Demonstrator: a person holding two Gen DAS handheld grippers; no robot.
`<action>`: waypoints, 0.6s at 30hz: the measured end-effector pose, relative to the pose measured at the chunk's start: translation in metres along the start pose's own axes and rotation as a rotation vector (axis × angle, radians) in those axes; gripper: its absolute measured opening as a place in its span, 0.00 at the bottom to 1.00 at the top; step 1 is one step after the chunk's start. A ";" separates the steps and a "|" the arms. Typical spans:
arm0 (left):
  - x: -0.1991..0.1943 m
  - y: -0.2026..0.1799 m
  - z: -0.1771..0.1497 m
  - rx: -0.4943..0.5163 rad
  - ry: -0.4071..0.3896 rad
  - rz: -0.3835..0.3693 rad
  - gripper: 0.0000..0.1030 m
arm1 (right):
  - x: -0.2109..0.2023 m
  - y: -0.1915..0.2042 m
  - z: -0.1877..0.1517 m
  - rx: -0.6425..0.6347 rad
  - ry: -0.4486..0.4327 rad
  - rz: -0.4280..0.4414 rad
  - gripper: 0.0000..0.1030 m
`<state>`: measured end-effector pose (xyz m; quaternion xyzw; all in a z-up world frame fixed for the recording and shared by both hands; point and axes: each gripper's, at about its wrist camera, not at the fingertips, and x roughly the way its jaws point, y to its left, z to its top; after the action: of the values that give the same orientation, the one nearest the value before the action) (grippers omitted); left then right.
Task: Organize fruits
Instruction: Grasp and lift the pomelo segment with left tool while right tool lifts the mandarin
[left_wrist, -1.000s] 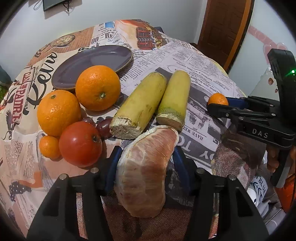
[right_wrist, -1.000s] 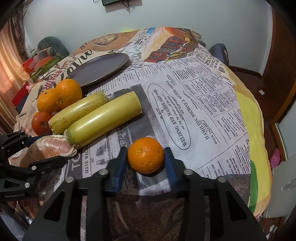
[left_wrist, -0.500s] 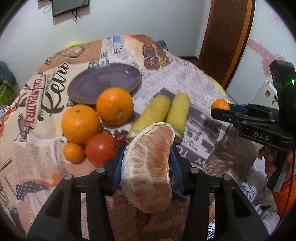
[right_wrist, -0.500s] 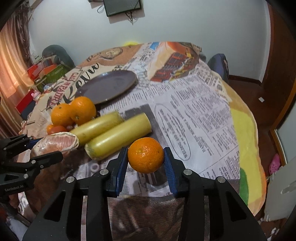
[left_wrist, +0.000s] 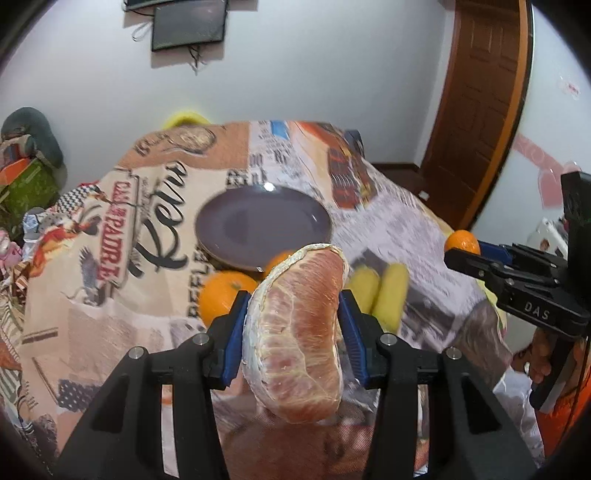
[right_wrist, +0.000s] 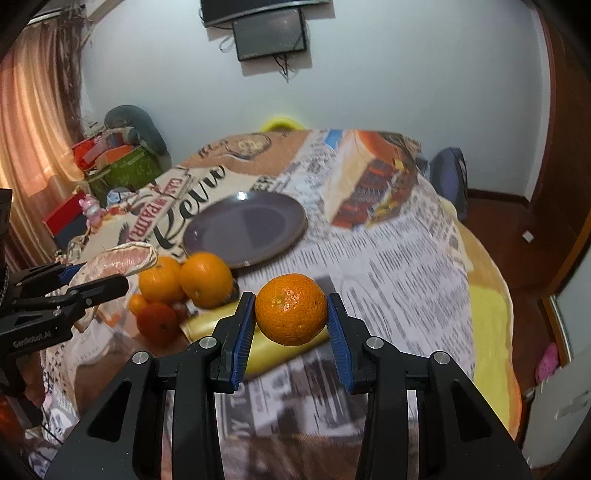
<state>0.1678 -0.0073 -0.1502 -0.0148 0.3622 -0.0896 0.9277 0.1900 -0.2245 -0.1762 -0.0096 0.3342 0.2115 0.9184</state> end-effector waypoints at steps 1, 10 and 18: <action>-0.001 0.003 0.003 -0.004 -0.009 0.004 0.46 | 0.000 0.003 0.003 -0.010 -0.005 0.001 0.34; -0.003 0.027 0.030 -0.033 -0.079 0.044 0.46 | 0.013 0.020 0.035 -0.072 -0.058 0.016 0.34; 0.006 0.047 0.052 -0.065 -0.114 0.063 0.46 | 0.030 0.025 0.059 -0.090 -0.085 0.029 0.34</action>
<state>0.2148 0.0363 -0.1203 -0.0383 0.3118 -0.0475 0.9482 0.2365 -0.1807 -0.1462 -0.0370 0.2851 0.2397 0.9273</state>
